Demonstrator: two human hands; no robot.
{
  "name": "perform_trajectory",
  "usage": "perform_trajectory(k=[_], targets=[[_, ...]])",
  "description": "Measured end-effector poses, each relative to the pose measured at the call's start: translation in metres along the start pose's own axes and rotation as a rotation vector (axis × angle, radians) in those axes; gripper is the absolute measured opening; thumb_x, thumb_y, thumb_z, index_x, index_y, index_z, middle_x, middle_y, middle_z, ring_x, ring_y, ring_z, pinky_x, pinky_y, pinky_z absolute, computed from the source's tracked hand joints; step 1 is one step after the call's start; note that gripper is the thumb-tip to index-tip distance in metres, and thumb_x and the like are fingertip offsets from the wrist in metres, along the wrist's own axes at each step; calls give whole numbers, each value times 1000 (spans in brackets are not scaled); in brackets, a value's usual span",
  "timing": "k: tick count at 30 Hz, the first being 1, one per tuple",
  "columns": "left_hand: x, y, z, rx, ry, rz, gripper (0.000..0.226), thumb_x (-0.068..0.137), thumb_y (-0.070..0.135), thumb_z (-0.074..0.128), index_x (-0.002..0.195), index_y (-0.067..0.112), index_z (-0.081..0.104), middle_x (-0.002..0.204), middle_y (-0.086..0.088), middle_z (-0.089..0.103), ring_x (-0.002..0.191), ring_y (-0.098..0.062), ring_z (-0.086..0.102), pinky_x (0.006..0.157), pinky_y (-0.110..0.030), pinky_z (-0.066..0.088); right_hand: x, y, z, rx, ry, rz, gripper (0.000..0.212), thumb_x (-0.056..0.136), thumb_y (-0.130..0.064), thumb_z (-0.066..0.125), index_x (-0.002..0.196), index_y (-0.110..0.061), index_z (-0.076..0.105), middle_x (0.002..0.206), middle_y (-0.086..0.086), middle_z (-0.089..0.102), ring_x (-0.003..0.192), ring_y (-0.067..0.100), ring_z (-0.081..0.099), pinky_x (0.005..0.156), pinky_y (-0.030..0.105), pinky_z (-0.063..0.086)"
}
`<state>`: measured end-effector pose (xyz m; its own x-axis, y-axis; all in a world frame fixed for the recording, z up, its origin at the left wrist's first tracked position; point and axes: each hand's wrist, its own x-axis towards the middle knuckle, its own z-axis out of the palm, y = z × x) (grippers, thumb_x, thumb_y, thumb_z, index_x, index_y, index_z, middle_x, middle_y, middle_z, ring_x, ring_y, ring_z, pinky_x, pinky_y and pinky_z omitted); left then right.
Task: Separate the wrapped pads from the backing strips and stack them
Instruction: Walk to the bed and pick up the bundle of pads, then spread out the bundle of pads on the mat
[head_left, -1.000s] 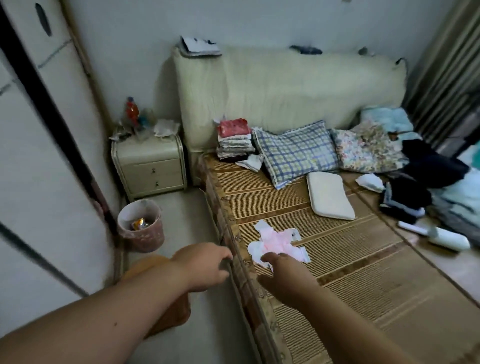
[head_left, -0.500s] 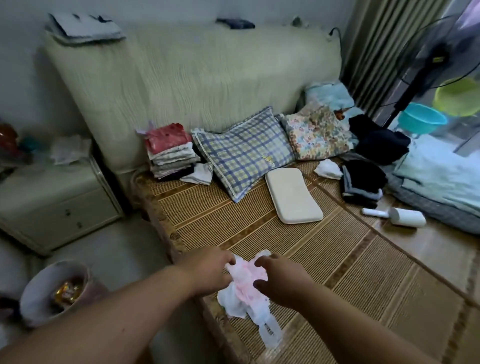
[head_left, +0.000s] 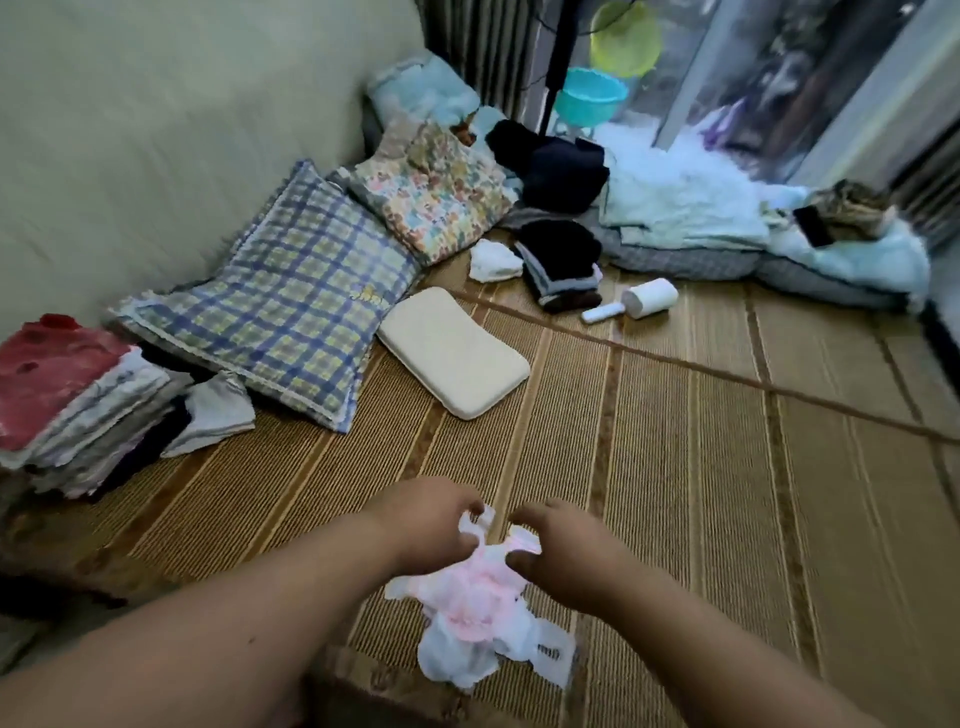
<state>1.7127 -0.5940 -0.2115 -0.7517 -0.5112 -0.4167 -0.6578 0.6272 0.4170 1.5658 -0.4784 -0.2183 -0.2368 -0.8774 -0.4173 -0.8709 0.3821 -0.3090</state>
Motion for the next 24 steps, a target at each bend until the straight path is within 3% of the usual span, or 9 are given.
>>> perform_trajectory(k=[2, 6, 14, 21, 24], targets=[[15, -13, -1, -16, -6, 86, 47, 77, 46, 54, 122, 34, 54, 123, 8, 62, 108, -14, 58, 80, -29, 46, 3, -6, 16, 38, 33, 92, 51, 83, -48, 57, 130, -33, 45, 124, -2, 55, 108, 19, 55, 86, 38, 49], [30, -40, 5, 24, -38, 245, 45, 78, 46, 55, 121, 33, 55, 123, 7, 61, 109, -14, 57, 87, -34, 48, 13, -21, 52, 110, 122, 239, 49, 84, -45, 55, 130, -30, 47, 128, -4, 55, 108, 16, 56, 87, 37, 49], [66, -105, 81, -51, -160, 223, 48, 75, 51, 54, 122, 40, 51, 128, 11, 56, 111, -9, 55, 91, -35, 48, 52, -11, 145, 220, 134, 288, 48, 87, -39, 54, 133, -30, 45, 132, -4, 52, 113, 15, 52, 89, 29, 44], [152, -151, 193, -32, 83, 277, 41, 82, 45, 55, 122, 38, 51, 122, 16, 58, 109, -4, 51, 88, -29, 48, 135, 54, 261, 150, 279, 205, 49, 85, -40, 56, 133, -34, 43, 135, -6, 52, 120, 14, 46, 97, 31, 41], [187, -172, 239, 66, 198, 324, 40, 82, 46, 53, 122, 40, 50, 122, 19, 55, 110, -2, 48, 81, -20, 38, 172, 81, 301, 98, 360, 146, 52, 84, -43, 57, 133, -36, 43, 137, -5, 49, 124, 15, 42, 101, 34, 37]])
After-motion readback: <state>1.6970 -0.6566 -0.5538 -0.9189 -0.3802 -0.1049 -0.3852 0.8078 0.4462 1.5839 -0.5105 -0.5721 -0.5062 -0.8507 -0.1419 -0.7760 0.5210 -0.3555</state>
